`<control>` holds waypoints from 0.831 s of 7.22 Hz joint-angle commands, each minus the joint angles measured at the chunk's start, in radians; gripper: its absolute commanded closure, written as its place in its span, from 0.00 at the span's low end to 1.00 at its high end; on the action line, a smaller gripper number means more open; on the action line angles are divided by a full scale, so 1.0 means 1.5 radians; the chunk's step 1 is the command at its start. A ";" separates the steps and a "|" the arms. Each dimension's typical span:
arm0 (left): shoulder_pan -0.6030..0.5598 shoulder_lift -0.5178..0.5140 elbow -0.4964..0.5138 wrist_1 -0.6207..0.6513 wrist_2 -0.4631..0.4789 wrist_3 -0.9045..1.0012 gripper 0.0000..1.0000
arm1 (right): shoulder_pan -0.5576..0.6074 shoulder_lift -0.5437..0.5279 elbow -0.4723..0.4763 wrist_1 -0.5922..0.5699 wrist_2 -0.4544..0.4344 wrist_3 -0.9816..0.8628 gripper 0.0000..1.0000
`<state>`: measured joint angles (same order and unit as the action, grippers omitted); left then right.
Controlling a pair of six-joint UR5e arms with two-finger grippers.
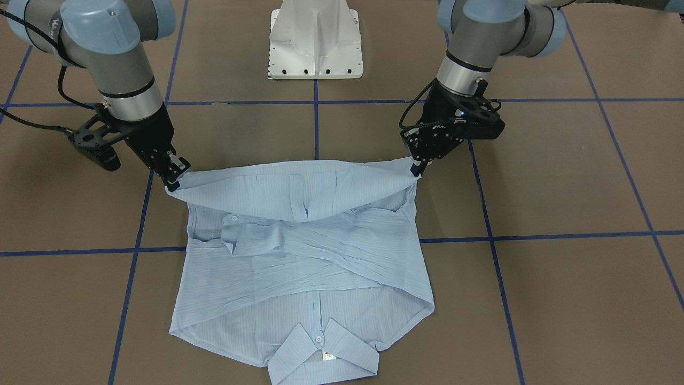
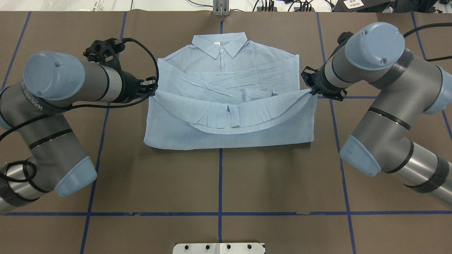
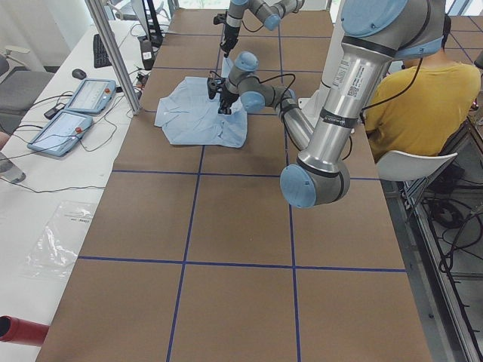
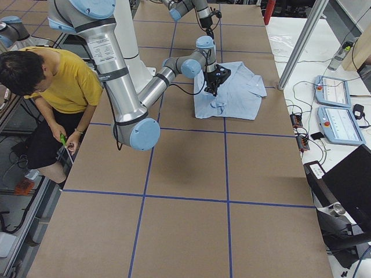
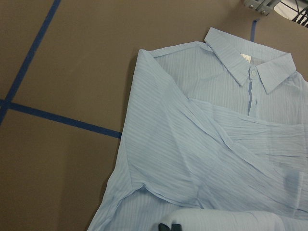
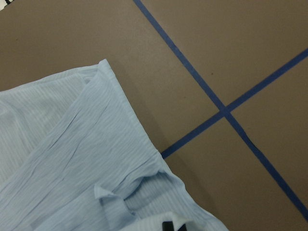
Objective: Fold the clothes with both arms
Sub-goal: 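Lift the hem with both grippers and fold it toward the collar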
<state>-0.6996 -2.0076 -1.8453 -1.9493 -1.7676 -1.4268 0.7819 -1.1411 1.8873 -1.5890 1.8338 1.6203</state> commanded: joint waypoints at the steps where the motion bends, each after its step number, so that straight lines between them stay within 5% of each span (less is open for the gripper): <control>1: -0.032 -0.034 0.111 -0.066 -0.024 0.084 1.00 | 0.033 0.043 -0.086 0.011 0.000 -0.037 1.00; 4: -0.064 -0.089 0.241 -0.106 -0.021 0.089 1.00 | 0.047 0.106 -0.282 0.146 -0.004 -0.039 1.00; 6: -0.066 -0.108 0.368 -0.265 -0.018 0.088 1.00 | 0.047 0.149 -0.372 0.178 -0.006 -0.038 1.00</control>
<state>-0.7960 -2.1532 -1.4007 -2.2177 -1.7973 -1.2956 0.8516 -0.9584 1.4172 -1.3564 1.8276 1.5630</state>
